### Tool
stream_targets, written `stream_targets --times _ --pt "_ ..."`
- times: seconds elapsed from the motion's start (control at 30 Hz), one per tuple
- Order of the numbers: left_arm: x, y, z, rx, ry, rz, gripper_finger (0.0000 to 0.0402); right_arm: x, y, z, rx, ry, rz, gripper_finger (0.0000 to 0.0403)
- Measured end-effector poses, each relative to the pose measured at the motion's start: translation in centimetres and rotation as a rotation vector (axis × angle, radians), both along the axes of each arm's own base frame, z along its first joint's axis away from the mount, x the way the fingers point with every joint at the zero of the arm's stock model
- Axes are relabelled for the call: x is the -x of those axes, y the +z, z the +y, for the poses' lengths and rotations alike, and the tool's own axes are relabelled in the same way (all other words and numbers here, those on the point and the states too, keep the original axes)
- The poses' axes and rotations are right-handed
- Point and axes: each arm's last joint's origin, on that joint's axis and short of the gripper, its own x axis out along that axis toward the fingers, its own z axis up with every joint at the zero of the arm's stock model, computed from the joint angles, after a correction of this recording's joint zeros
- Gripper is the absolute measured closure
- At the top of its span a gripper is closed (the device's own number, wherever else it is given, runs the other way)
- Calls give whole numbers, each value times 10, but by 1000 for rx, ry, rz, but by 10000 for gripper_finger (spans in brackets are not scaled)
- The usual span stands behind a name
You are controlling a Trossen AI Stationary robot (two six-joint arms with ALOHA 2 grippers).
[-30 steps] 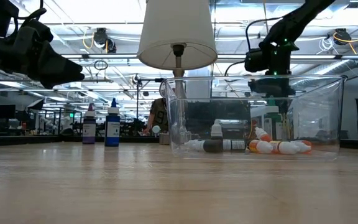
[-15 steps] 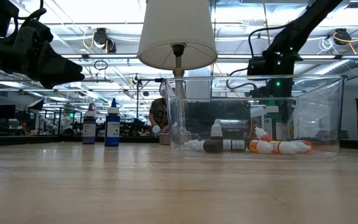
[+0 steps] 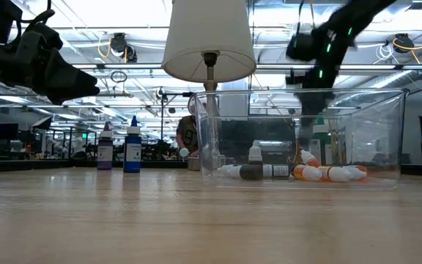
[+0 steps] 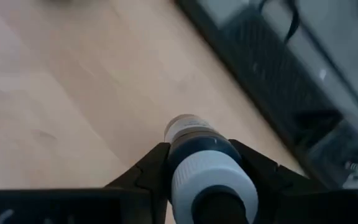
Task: Pick & Place food coloring
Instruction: Put the large black food coloring bottle into the transparent bin
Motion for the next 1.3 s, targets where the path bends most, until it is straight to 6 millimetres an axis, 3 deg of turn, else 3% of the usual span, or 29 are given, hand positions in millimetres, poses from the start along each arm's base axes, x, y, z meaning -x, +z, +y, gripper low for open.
stream_targets --times 0.17,0.3,0.43,0.57,0.7,0.87,1.07,1.3 --pt "0 0 0 0 0 0 190 -2 72 58 67 88 -212 276" --pt "0 0 0 0 0 0 190 -1 108 119 44 236 -407 276" --pt "0 0 0 -1 0 -1 190 -4 113 173 -22 350 -483 276" --pt "0 0 0 -1 0 -1 190 -21 109 205 -66 393 -395 276" --pt "0 0 0 -2 0 -1 190 -52 100 219 -107 367 -107 276" --pt "0 0 0 -2 0 -1 190 -86 62 218 -216 340 192 276" --pt "0 0 0 -2 0 -2 190 -102 20 208 -293 337 301 276" --pt "0 0 0 -2 0 -2 190 -103 -7 195 -349 327 294 276"
